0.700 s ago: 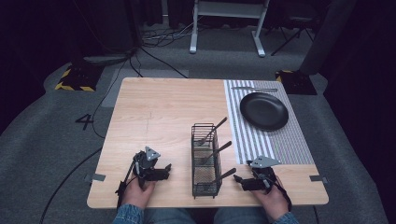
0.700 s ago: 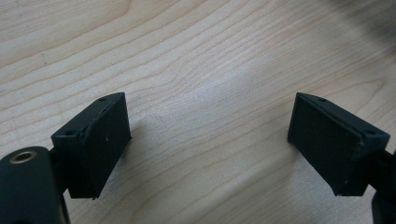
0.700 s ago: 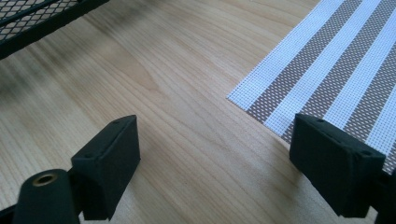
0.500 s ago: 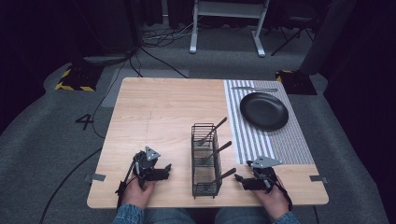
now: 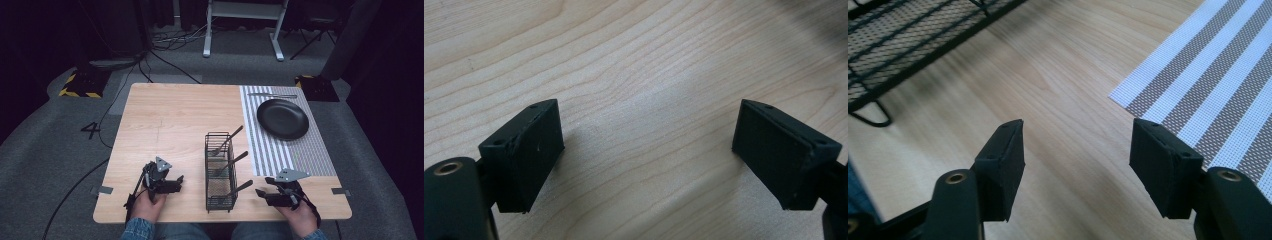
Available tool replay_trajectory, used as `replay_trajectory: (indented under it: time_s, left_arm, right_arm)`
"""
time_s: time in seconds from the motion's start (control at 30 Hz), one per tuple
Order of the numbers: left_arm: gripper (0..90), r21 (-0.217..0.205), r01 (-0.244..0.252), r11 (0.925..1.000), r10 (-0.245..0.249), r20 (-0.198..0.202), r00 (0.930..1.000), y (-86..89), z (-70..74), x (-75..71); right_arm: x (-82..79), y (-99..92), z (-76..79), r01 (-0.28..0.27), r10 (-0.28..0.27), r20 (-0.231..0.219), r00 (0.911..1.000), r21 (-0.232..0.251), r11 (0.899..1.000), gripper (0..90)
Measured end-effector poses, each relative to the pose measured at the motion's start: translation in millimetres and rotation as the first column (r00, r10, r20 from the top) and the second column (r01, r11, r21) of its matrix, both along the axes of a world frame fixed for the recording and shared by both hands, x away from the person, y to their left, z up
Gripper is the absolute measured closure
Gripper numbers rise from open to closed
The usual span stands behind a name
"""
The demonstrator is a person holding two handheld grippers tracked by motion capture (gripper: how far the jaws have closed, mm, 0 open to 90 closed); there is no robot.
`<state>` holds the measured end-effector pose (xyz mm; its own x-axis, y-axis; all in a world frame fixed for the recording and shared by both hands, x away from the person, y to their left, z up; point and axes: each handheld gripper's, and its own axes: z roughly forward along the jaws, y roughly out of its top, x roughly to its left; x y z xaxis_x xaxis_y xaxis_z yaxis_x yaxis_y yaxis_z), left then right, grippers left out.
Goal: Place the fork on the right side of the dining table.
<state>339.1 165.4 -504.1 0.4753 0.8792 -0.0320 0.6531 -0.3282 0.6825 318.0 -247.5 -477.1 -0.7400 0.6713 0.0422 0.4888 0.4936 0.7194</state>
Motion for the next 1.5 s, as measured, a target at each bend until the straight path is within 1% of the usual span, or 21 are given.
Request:
replay_trajectory:
  time_s: [0.07,0.1,0.23,0.3,0.33,0.4,0.57,0.8,0.87,0.93,1.0,1.03,1.13,1.23,1.3,1.33,1.5]
  left_arm:
    - [12.9,0.000,0.000,1.0000,0.000,0.000,1.0000,0.0,0.0,0.0]
    - [12.9,0.000,0.000,1.0000,0.000,0.000,1.0000,0.0,0.0,0.0]
    - [12.9,0.000,-0.001,1.0000,0.001,0.000,1.0000,0.0,0.0,0.0]
    - [12.9,-0.001,0.000,1.0000,0.000,0.000,1.0000,0.0,0.0,0.0]
    - [12.9,-0.001,0.000,1.0000,0.000,0.000,1.0000,0.0,0.0,0.0]
    - [12.9,-0.001,-0.001,1.0000,0.001,0.000,1.0000,-0.1,0.0,0.0]
    - [12.9,0.000,0.000,1.0000,0.000,0.000,1.0000,0.0,0.0,0.0]
    - [12.9,0.000,0.000,1.0000,0.000,0.000,1.0000,0.0,0.0,0.0]
    - [12.9,0.000,0.000,1.0000,0.000,0.000,1.0000,0.0,0.0,0.0]
    - [12.8,0.000,0.000,1.0000,0.000,0.000,1.0000,0.0,0.0,0.1]
    - [12.9,0.001,0.000,1.0000,0.000,0.000,1.0000,0.0,0.0,0.1]
    - [12.9,0.000,0.000,1.0000,0.000,0.000,1.0000,0.0,0.0,0.1]
    - [12.9,0.000,0.000,1.0000,0.000,0.000,1.0000,0.0,0.0,0.1]
    - [12.9,0.000,0.000,1.0000,0.000,0.000,1.0000,-0.1,0.0,0.0]
    - [12.9,-0.001,0.000,1.0000,0.000,0.000,1.0000,-0.1,-0.1,-0.1]
    - [12.9,-0.001,0.000,1.0000,0.000,-0.002,1.0000,-0.1,0.0,-0.3]
    - [12.9,-0.003,-0.001,1.0000,0.001,0.001,1.0000,0.0,-0.2,-1.1]
  right_arm:
    - [-1.9,0.3,3.1,-0.004,0.004,0.004,1.0000,-0.002,1.000,38.8]
    - [-5.6,1.1,9.7,-0.015,0.015,0.013,0.9998,0.000,1.000,38.8]
    - [-12.3,2.4,22.6,-0.030,0.030,0.030,0.9991,0.009,1.000,38.7]
    - [-15.2,2.8,27.7,-0.036,0.035,0.032,0.9989,0.019,0.999,39.5]
    - [-15.2,2.8,27.7,-0.036,0.035,0.032,0.9989,0.019,0.999,39.5]
    - [-20.3,3.9,35.2,-0.046,0.045,0.033,0.9984,0.023,0.999,40.0]
    - [-26.2,4.8,45.2,-0.057,0.056,0.037,0.9978,0.033,0.998,41.2]
    - [-30.1,6.7,58.4,-0.077,0.076,0.034,0.9966,0.057,0.995,44.2]
    - [-32.2,7.5,65.0,-0.087,0.085,0.040,0.9956,0.070,0.994,44.5]
    - [-33.3,8.0,67.5,-0.088,0.085,0.040,0.9956,0.076,0.993,44.5]
    - [-36.0,9.2,74.1,-0.102,0.097,0.051,0.9939,0.090,0.991,44.6]
    - [-36.0,9.2,74.1,-0.102,0.097,0.051,0.9939,0.090,0.991,44.6]
    - [-38.7,11.1,81.0,-0.116,0.110,0.060,0.9921,0.101,0.988,44.8]
    - [-42.1,14.1,90.3,-0.145,0.136,0.073,0.9880,0.124,0.982,45.3]
    - [-43.0,14.9,92.7,-0.151,0.142,0.076,0.9869,0.128,0.980,45.3]
    - [-44.6,16.6,97.5,-0.166,0.155,0.086,0.9842,0.138,0.976,45.4]
    - [-47.0,21.4,105.5,-0.192,0.178,0.101,0.9788,0.144,0.971,45.7]
